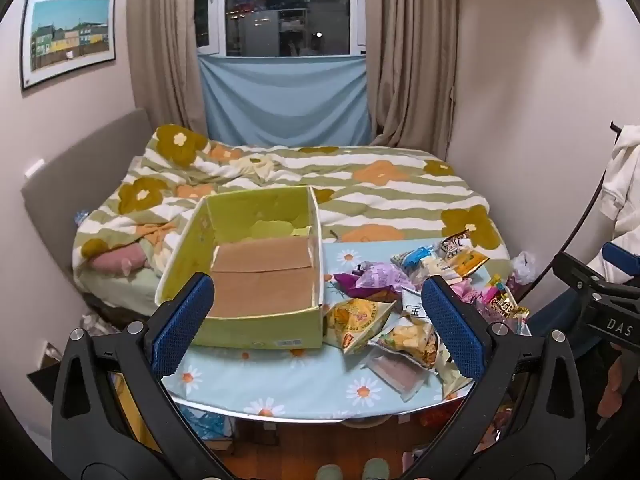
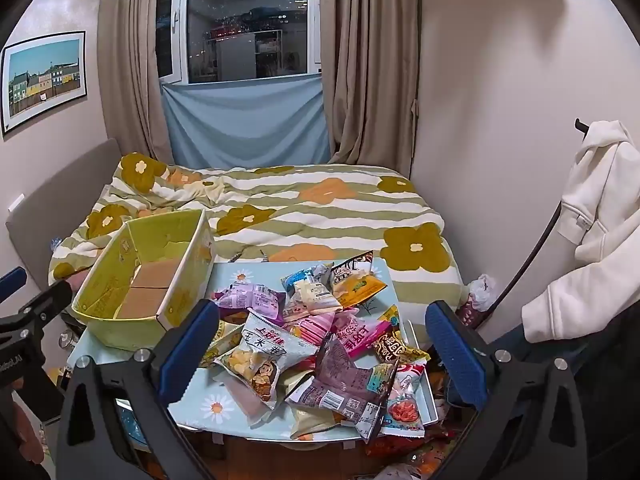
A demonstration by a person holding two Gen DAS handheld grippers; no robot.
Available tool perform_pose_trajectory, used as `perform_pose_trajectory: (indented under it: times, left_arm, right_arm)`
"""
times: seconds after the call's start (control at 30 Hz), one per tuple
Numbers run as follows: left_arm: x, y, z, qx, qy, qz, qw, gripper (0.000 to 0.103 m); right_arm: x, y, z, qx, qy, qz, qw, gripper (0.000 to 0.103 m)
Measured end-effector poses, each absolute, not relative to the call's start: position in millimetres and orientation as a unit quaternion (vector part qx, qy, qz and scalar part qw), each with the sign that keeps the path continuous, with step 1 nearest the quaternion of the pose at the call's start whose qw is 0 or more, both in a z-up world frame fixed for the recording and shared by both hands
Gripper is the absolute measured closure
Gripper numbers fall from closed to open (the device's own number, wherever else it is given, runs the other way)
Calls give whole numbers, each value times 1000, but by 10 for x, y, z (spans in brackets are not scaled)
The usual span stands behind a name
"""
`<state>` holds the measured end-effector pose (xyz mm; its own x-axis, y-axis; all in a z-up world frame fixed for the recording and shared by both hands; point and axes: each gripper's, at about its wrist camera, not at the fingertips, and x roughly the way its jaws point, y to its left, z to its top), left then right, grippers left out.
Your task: Organize snacks
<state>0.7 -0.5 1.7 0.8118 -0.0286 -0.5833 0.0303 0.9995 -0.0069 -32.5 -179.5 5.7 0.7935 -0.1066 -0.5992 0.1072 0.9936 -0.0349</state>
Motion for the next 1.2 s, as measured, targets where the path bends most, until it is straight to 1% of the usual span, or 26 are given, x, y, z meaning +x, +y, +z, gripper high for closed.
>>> perform_pose_trajectory:
  times: [0.33, 1.2]
  left_arm:
    - [-4, 35, -33, 11, 297, 0, 955, 0]
    - [101, -33, -73, 14, 309, -1, 951, 0]
  right_arm:
    - [-310, -1790, 39, 4, 322, -54, 945, 0]
    - [-254, -1795, -10, 3, 325, -52, 944, 0]
